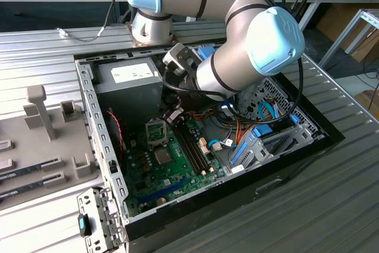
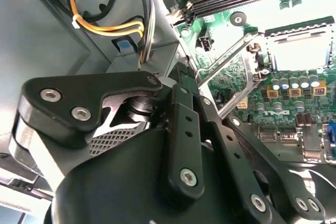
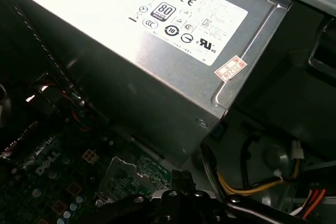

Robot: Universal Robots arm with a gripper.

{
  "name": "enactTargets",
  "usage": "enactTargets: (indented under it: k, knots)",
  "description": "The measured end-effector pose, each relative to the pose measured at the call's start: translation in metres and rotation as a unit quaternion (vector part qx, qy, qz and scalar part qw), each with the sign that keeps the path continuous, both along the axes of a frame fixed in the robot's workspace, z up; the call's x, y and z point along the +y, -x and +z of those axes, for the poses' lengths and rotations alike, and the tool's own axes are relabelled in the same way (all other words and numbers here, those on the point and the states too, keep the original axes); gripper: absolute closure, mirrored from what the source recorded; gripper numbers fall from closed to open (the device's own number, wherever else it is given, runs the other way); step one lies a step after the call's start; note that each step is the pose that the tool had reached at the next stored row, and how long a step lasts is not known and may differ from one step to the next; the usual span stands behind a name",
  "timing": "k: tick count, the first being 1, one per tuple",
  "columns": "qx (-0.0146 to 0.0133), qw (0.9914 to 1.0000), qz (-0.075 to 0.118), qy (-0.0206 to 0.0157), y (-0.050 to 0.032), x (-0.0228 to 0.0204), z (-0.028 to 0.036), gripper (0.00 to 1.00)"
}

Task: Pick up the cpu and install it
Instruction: 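Close the cpu cover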

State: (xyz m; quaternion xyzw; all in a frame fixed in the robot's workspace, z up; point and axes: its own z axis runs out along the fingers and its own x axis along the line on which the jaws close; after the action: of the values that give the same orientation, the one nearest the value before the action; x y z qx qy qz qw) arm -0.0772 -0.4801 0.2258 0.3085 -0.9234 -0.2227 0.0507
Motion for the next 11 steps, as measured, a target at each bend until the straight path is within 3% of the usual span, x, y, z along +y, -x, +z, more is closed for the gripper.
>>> enactTargets:
  k: [11]
  knots:
    - [0.0,1.0,0.003,-0.0001,0.0,-0.0017,0.0044,0.89]
